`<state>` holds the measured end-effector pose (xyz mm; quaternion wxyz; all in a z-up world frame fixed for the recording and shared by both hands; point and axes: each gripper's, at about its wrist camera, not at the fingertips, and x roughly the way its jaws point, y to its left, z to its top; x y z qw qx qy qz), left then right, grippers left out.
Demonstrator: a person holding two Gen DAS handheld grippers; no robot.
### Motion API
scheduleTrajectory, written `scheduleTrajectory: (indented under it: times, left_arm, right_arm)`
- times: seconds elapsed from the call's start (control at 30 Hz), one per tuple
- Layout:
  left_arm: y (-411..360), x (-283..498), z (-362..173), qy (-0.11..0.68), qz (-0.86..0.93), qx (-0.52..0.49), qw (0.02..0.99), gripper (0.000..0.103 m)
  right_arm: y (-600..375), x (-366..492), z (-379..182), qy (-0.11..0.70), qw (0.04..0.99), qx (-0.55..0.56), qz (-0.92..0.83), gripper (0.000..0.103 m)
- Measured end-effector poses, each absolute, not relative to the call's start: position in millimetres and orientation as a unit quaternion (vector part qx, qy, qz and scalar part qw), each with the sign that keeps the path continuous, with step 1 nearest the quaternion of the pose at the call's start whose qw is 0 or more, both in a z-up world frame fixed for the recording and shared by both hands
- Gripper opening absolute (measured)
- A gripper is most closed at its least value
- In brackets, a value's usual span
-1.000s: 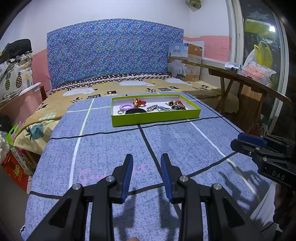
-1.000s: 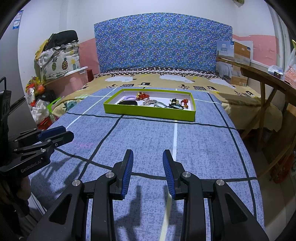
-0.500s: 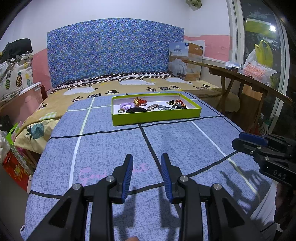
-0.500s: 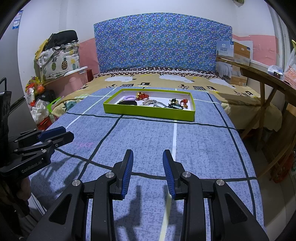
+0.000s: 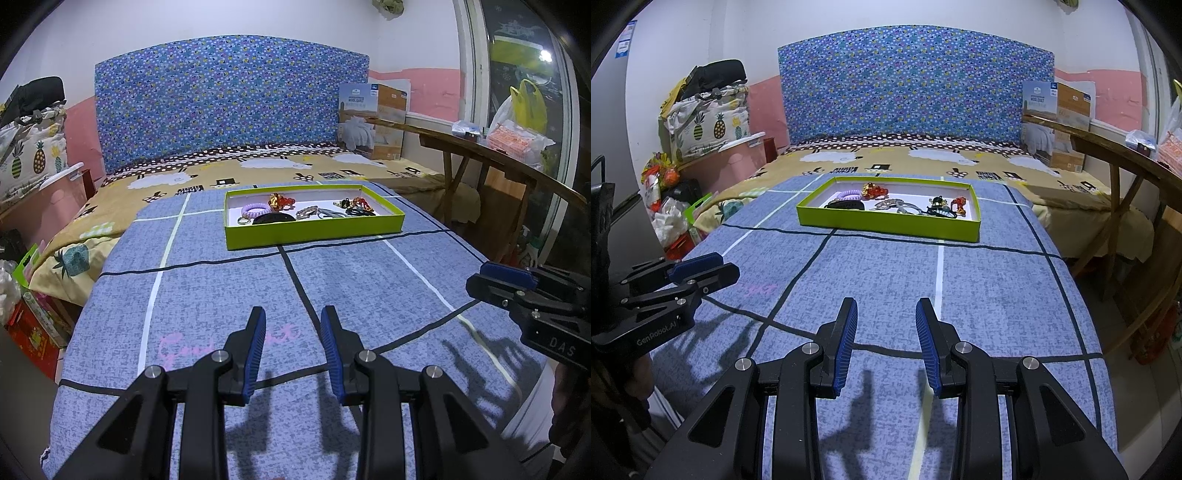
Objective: Organize jewelry
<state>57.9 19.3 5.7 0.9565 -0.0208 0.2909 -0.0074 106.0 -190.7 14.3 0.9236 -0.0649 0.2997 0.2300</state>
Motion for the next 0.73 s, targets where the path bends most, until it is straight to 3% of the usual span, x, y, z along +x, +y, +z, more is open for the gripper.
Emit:
scheduleTrajectory:
  times: [0.73]
  left_arm:
    - [16.5,59.0,5.6,0.294,-0.003,-0.016,0.956,0.032]
  right_arm:
    - [-190.3,105.9,14.6,0.301,0.923,-0.066,0.23,0.034]
